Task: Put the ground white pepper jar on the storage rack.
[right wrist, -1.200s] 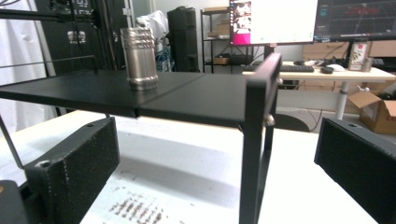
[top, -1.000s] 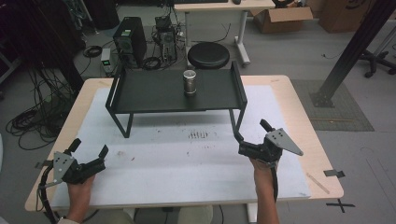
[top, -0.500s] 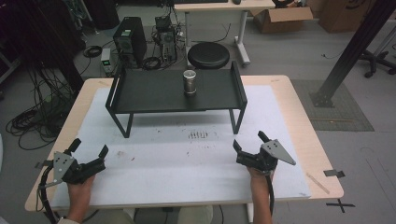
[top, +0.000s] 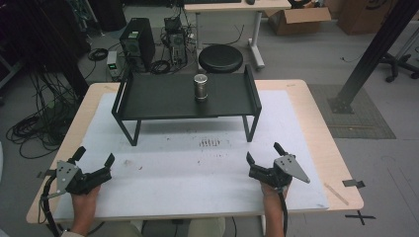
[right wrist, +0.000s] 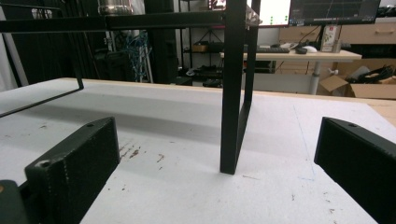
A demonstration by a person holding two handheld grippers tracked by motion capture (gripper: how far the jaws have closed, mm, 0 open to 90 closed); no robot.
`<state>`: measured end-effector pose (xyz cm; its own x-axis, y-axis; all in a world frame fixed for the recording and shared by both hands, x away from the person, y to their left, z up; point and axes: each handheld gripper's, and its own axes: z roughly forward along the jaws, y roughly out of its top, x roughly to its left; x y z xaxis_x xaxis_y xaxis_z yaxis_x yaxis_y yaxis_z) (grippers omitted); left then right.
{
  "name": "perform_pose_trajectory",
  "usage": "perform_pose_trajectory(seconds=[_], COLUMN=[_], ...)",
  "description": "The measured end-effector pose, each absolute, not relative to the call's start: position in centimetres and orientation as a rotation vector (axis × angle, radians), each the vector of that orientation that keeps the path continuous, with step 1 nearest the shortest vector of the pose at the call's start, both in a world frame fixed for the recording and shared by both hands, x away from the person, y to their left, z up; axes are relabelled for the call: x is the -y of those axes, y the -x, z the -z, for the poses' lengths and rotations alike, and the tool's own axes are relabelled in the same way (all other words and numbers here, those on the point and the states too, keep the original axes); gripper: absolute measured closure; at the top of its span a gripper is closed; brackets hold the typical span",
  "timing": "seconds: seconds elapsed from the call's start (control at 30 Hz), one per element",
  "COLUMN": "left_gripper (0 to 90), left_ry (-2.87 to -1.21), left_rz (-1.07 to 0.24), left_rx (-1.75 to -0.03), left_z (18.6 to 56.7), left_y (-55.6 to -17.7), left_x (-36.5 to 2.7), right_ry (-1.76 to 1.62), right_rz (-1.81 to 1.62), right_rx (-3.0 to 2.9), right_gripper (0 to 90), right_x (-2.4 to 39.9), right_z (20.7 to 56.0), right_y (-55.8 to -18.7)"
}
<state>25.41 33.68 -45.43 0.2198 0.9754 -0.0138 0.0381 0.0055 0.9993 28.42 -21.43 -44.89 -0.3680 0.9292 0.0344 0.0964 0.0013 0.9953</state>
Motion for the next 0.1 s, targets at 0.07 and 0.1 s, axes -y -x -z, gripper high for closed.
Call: perform_pose_trajectory(seconds=[0.07, 0.1], left_gripper=[0.4, 0.4], left_ry=[-1.326, -1.326], left_rz=[-1.019, -1.019], left_rx=[-1.075, -1.075], left_z=[45.43, 45.43], left_y=[-25.42, -25.42], left_x=[-33.67, -33.67], right_ry=[-1.081, -1.079], right_rz=[-1.457, -1.464], right_rx=[-1.532, -1.524], right_gripper=[0.0, 0.0], right_x=[21.47, 21.51], right_z=[44.94, 44.97], right_y=[-28.25, -28.17])
